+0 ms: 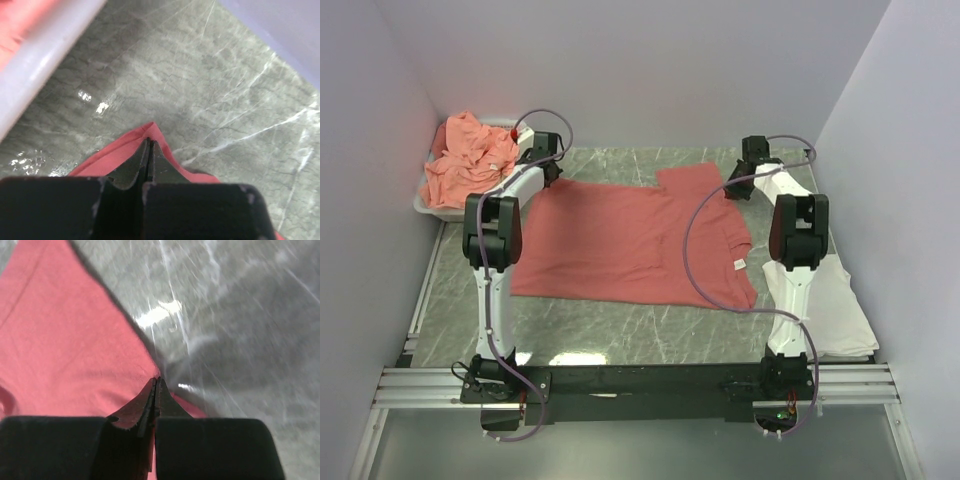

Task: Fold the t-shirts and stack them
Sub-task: Fold the tshirt

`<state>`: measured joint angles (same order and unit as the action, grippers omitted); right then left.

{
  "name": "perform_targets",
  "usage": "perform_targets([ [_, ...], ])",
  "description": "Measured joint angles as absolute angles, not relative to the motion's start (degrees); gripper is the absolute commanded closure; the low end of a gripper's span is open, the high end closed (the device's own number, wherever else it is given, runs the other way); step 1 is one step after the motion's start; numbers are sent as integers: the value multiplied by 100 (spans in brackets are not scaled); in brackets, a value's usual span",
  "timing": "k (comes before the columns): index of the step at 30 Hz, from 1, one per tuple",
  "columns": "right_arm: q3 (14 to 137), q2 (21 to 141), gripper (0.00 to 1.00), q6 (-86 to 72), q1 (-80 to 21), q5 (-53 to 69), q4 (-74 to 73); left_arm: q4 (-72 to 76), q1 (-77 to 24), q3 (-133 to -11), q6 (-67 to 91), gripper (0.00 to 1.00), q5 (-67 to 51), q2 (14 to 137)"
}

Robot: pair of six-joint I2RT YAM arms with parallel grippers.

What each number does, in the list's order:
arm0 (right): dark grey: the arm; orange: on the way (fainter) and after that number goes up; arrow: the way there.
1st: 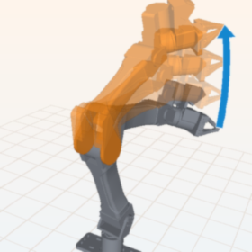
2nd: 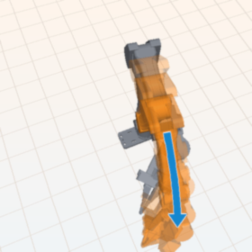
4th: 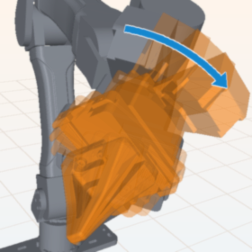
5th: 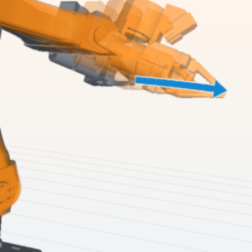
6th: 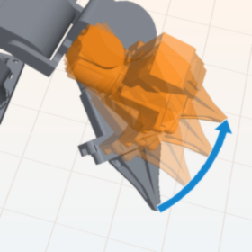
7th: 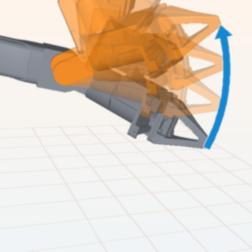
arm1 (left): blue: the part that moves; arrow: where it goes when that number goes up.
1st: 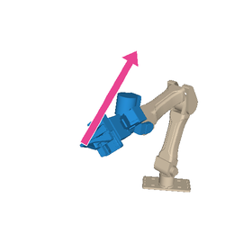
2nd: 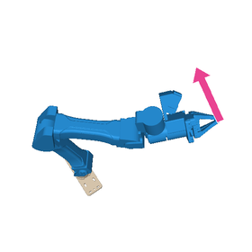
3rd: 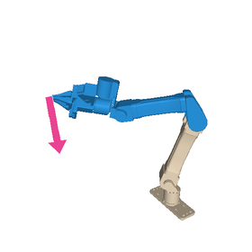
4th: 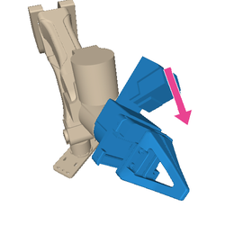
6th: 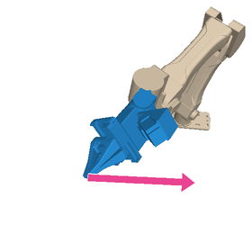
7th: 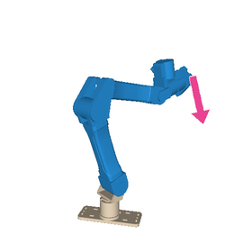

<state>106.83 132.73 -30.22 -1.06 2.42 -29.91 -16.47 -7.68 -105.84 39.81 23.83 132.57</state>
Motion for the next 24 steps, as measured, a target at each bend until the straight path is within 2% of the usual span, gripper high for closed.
perform_targets([
  [11, 9531, 12031, 100, -2882, -106, 84, -2047, -1516, -685, -10427, 3981, 100, 2386, 12842],
  [24, 8182, 11126, 100, -2860, -106, -10, -1308, -1431, -478, -9771, 4003, 100, 2377, 12416],
])
